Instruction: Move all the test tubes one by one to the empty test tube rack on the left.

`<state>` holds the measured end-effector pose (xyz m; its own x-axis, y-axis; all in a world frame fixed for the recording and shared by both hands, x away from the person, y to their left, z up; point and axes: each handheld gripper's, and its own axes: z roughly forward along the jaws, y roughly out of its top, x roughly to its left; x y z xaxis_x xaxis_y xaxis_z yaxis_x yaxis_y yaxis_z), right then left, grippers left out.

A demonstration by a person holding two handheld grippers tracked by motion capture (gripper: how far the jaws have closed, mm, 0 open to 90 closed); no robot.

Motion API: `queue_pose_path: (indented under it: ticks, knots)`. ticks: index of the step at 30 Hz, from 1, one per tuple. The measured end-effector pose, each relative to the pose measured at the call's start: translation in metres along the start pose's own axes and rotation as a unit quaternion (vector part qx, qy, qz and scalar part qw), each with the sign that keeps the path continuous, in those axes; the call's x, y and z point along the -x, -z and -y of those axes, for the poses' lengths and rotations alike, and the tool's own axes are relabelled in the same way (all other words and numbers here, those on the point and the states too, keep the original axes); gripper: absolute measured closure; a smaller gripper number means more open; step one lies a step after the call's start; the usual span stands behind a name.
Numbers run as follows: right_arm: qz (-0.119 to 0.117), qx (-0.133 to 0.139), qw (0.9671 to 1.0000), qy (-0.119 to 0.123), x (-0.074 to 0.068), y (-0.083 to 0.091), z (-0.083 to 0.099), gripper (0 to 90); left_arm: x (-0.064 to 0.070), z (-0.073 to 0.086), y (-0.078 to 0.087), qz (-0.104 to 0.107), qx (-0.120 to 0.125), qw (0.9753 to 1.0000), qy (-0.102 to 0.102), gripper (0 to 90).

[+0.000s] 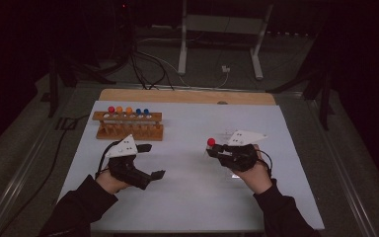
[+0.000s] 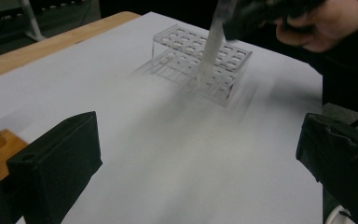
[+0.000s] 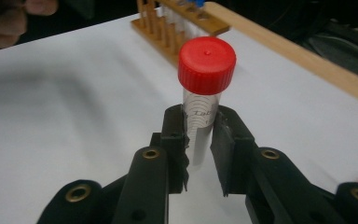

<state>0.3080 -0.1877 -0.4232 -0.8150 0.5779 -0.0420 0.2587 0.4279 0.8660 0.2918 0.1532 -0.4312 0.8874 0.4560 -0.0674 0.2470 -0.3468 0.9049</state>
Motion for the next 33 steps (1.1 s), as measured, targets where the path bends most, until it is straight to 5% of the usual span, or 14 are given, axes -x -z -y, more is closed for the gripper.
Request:
queue_pose_path:
  ticks: [19,33]
  knots:
    - [-0.046,-0.011,0.9986,0.025,-0.033,-0.015,0.003,75.7,0.015,-0.038,-0.030,0.037,0.008,0.9991,-0.021,5.6]
    - [-0.057,-0.014,0.9977,0.032,-0.041,-0.019,0.002,75.7,0.024,-0.045,-0.062,0.054,0.001,0.9973,-0.051,51.8]
